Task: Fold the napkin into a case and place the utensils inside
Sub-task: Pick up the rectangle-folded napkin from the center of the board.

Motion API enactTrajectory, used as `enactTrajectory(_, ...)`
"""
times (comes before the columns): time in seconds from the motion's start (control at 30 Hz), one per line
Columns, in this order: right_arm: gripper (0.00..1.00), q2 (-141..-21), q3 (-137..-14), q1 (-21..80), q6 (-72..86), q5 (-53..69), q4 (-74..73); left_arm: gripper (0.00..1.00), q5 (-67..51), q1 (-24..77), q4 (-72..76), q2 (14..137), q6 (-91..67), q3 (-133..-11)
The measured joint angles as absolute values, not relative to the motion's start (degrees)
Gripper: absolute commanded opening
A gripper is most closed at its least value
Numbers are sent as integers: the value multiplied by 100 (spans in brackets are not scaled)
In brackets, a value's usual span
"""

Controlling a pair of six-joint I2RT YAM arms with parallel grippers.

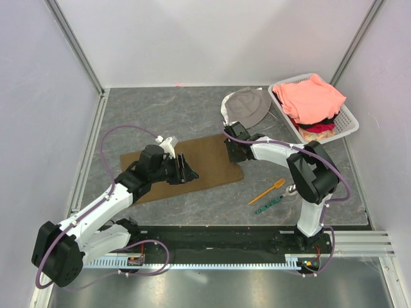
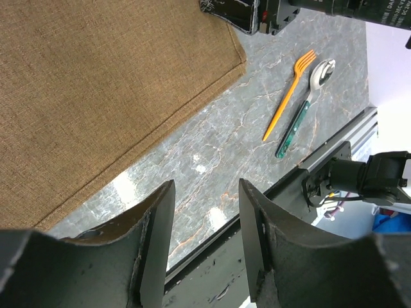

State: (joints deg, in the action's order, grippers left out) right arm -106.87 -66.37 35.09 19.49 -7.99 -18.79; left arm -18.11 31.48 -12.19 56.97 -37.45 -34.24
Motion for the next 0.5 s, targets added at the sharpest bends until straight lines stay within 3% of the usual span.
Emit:
enactTrajectory(0.2, 0, -10715, -6628, 3498, 1868, -561, -1682, 51, -1802, 3148, -1234, 5771, -3778, -3444)
enactTrajectory(0.5, 0, -10720, -6657, 3503, 1715, -318, -1636, 49, -1535, 3120, -1238, 6029, -4012, -3531)
